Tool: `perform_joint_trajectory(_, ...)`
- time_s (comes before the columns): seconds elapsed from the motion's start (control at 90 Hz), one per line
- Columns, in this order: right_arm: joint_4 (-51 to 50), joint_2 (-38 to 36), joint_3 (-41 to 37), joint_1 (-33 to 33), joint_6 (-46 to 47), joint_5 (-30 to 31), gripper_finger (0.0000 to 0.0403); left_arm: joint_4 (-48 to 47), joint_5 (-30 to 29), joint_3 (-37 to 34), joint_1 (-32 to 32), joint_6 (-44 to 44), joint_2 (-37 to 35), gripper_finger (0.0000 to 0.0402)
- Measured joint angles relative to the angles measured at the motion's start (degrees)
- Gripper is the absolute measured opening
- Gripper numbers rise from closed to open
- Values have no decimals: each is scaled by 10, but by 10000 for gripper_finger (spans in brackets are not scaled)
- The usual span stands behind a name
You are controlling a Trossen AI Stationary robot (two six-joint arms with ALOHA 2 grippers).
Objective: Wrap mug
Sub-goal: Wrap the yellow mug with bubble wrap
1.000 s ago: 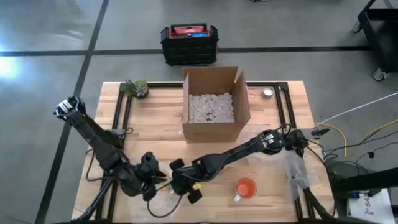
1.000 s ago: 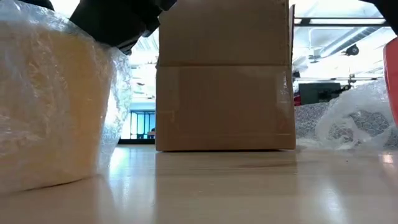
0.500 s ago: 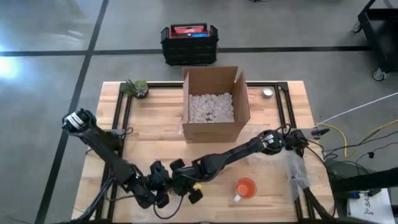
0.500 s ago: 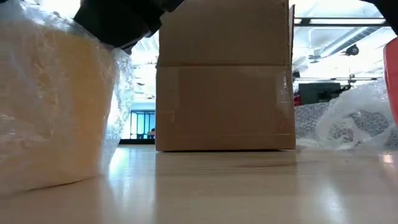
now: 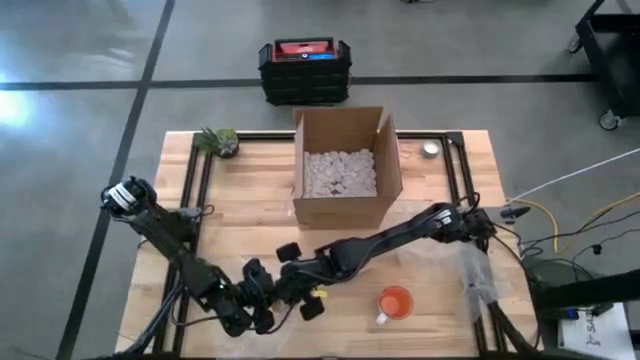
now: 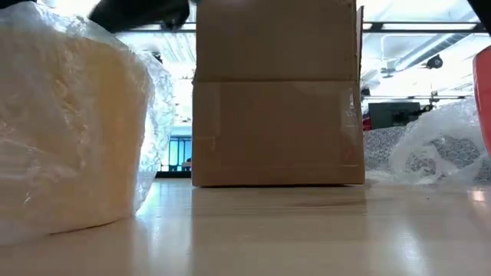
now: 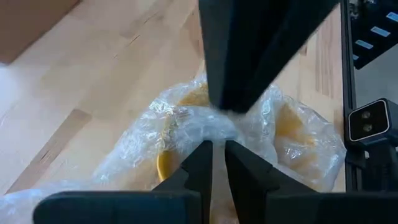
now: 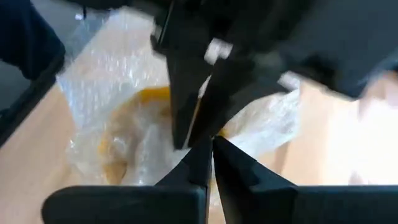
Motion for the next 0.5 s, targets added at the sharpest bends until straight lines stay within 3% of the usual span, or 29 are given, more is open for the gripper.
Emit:
perform_joint_trajectory(0.278, 1, 41, 3, 0, 16, 2, 2, 5, -8, -1, 0, 1, -4, 29)
perform_joint_trajectory(0.5, 30, 58, 2, -2, 2, -3, 2, -10, 7, 8, 0, 16, -61, 22)
